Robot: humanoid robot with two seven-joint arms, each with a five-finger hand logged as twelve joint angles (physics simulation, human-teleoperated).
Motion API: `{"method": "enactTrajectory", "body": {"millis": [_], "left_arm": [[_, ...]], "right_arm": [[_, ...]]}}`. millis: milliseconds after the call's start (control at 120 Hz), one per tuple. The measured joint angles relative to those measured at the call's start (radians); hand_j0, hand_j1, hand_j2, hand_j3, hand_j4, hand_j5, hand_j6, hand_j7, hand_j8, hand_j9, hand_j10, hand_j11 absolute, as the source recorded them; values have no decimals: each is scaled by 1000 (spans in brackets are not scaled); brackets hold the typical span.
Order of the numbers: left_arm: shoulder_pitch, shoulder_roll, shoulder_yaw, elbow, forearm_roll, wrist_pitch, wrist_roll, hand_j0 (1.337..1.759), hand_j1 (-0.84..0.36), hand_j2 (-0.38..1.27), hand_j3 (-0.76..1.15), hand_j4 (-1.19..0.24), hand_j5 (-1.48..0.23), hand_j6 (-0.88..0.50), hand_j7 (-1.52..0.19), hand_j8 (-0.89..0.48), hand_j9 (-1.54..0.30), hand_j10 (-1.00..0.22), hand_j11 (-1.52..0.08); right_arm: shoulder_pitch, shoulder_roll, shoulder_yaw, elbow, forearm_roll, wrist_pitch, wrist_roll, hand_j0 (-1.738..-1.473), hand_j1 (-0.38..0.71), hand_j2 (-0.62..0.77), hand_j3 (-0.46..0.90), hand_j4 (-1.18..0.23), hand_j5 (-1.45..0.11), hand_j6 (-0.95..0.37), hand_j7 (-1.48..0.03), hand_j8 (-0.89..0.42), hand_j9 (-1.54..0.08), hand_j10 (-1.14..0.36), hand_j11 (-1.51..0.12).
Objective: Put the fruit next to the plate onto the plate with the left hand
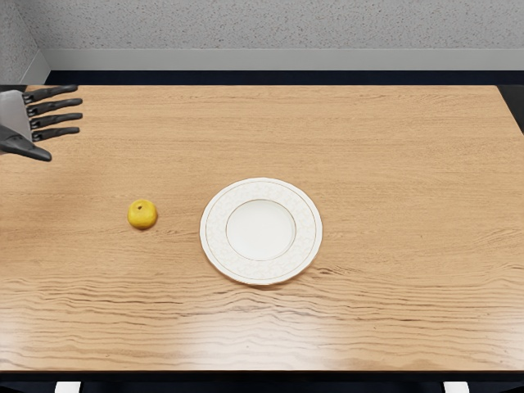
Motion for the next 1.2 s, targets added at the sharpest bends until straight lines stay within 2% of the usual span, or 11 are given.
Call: {"method": "enactTrajectory", "body": {"millis": [133, 242, 308, 358, 458, 542, 658, 800, 892, 1017, 1200], "left_arm": [[-35, -49, 0, 0, 13, 0, 26, 1658, 329, 6, 0, -14, -22, -13, -23, -14, -23, -15, -23], [-142, -209, -1, -4, 109, 0, 202, 1658, 327, 5, 0, -17, -24, -17, -25, -17, -25, -17, -25], [-198, -236, -2, -40, 248, 0, 268, 1658, 326, 5, 0, -19, -26, -19, -26, -19, -26, -19, -26], [-239, -229, -2, -105, 376, 0, 310, 1658, 324, 5, 0, -20, -27, -20, -27, -20, -27, -21, -27], [-286, -222, -34, -261, 573, 12, 456, 1658, 321, 5, 0, -25, -31, -25, -31, -25, -31, -25, -31], [-277, -225, -67, -391, 762, 169, 518, 1658, 318, 6, 0, -28, -35, -29, -35, -29, -35, -28, -35], [-250, -249, -86, -493, 1042, 414, 551, 1658, 304, 8, 0, -41, -50, -41, -50, -41, -50, -40, -50], [-8, -336, -87, -530, 1258, 576, 563, 1658, 269, 15, 0, -71, -88, -72, -88, -71, -88, -70, -88], [88, -364, -87, -546, 1474, 738, 566, 1658, 268, 16, 0, -73, -90, -75, -90, -74, -90, -73, -90], [155, -419, -73, -541, 1662, 873, 567, 1658, 268, 17, 0, -73, -91, -75, -91, -74, -90, -73, -90], [232, -440, -44, -460, 1728, 922, 568, 1658, 275, 16, 0, -68, -84, -70, -83, -69, -83, -68, -83]], "right_arm": [[1, 0, 0, 0, 0, 0, 0, -1658, -349, 0, 0, 0, 0, 0, 0, 0, 0, 0, 0], [1, 0, 0, 0, 0, 0, 0, -1658, -349, 0, 0, 0, 0, 0, 0, 0, 0, 0, 0], [1, 0, 0, 0, 0, 0, 0, -1658, -349, 0, 0, 0, 0, 0, 0, 0, 0, 0, 0], [1, 0, 0, 0, 0, 0, 0, -1658, -349, 0, 0, 0, 0, 0, 0, 0, 0, 0, 0], [1, 0, 0, 0, 0, 0, 0, -1658, -349, 0, 0, 0, 0, 0, 0, 0, 0, 0, 0], [1, 0, 0, 0, 0, 0, 0, -1658, -349, 0, 0, 0, 0, 0, 0, 0, 0, 0, 0], [1, 0, 0, 0, 0, 0, 0, -1658, -349, 0, 0, 0, 0, 0, 0, 0, 0, 0, 0], [1, 0, 0, 0, 0, 0, 0, -1658, -349, 0, 0, 0, 0, 0, 0, 0, 0, 0, 0], [1, 0, 0, 0, 0, 0, 0, -1658, -349, 0, 0, 0, 0, 0, 0, 0, 0, 0, 0], [1, 0, 0, 0, 0, 0, 0, -1658, -349, 0, 0, 0, 0, 0, 0, 0, 0, 0, 0], [1, 0, 0, 0, 0, 0, 0, -1658, -349, 0, 0, 0, 0, 0, 0, 0, 0, 0, 0]]}}
